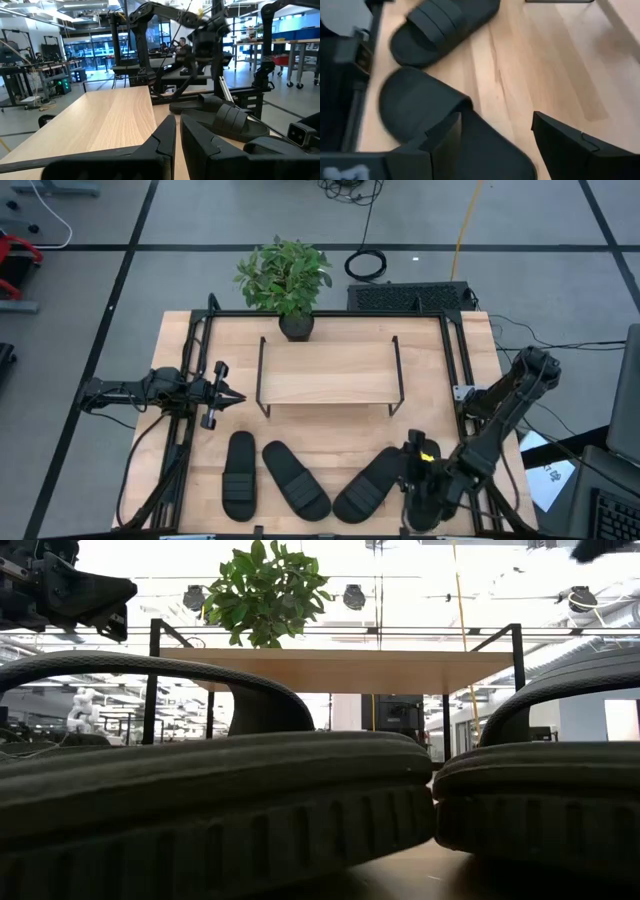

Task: Pick and place slides into the shelf
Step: Put the middle right black slide on the shelf

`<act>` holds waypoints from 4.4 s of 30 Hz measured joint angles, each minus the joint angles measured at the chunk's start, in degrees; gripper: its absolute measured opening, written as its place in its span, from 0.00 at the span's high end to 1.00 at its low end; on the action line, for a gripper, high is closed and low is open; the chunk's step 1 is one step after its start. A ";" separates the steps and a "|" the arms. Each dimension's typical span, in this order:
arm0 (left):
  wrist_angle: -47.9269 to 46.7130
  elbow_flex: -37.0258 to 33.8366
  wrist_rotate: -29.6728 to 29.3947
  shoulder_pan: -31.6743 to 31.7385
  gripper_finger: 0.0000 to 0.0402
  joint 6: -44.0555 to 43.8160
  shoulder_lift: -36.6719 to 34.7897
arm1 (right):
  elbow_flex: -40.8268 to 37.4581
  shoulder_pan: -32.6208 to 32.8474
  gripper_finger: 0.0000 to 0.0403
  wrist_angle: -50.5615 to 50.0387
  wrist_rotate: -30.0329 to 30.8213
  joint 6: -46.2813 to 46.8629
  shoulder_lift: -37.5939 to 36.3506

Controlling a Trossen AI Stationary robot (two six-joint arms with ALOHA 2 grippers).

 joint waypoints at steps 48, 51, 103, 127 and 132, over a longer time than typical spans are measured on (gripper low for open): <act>-1.53 0.00 -0.02 0.00 0.92 -0.13 0.00 | -24.47 -5.19 0.33 40.87 -18.59 8.99 -0.82; -1.52 0.00 -0.02 0.00 0.92 -0.15 -0.02 | -24.47 -5.19 0.31 43.64 -18.91 8.96 1.62; -1.99 0.00 0.00 0.00 0.92 -0.17 0.00 | -24.47 -4.62 0.31 50.32 -20.38 12.01 2.26; -2.02 0.00 0.00 0.00 0.92 -0.17 0.00 | -24.45 -4.38 0.31 54.60 -19.05 7.34 6.04; -1.99 0.00 -0.02 0.00 0.92 -0.17 0.00 | -24.43 -4.40 0.31 58.05 -19.23 6.90 8.50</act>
